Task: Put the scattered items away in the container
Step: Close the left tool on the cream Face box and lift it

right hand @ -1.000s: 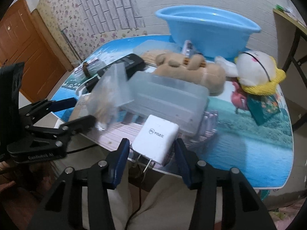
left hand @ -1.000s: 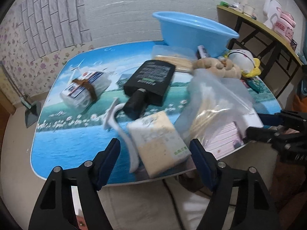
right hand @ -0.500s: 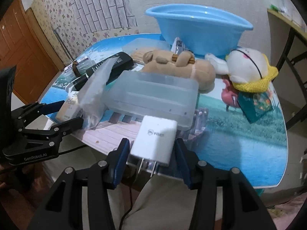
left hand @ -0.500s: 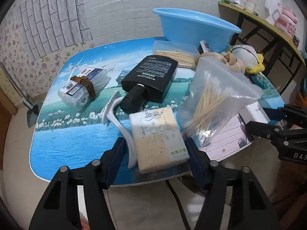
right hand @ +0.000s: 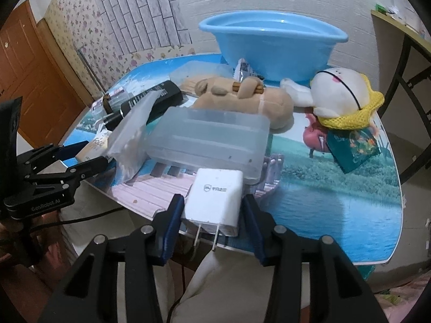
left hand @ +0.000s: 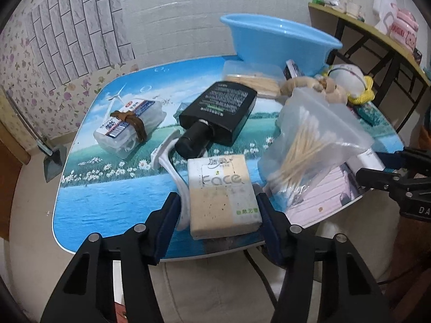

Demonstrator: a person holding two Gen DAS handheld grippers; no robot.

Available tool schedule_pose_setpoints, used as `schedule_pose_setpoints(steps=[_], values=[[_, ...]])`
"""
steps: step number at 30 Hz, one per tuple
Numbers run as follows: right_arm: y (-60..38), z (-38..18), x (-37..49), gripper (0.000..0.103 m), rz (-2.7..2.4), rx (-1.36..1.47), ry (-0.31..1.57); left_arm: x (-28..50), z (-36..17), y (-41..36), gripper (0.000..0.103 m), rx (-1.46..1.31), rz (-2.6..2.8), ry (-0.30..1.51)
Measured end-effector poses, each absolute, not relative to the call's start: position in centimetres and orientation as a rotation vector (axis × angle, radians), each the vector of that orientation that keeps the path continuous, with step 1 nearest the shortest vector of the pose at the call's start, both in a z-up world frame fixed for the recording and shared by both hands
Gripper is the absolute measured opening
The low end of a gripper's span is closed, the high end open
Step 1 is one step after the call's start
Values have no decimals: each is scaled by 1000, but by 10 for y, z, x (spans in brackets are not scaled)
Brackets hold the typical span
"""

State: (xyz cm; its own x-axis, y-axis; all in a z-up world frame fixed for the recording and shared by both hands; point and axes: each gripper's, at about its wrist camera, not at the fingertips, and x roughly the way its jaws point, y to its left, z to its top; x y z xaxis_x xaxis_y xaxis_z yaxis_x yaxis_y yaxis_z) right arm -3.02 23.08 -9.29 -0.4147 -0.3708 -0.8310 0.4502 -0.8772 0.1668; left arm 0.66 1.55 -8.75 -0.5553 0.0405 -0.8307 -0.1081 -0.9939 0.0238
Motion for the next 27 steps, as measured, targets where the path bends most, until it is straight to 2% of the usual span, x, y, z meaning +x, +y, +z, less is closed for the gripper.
schedule_pose_setpoints(steps=[14,17,27], values=[[219,-96,-33,46,-2332,1289,252,-6,-94,17,65,-1410,2721,89],[222,-95,-32,44,-2324,1286,235,-4,-92,15,57,-1407,2721,68],[238,-80,-30,41,-2299,1240,109,5,-71,5,51,-1349,2747,26]])
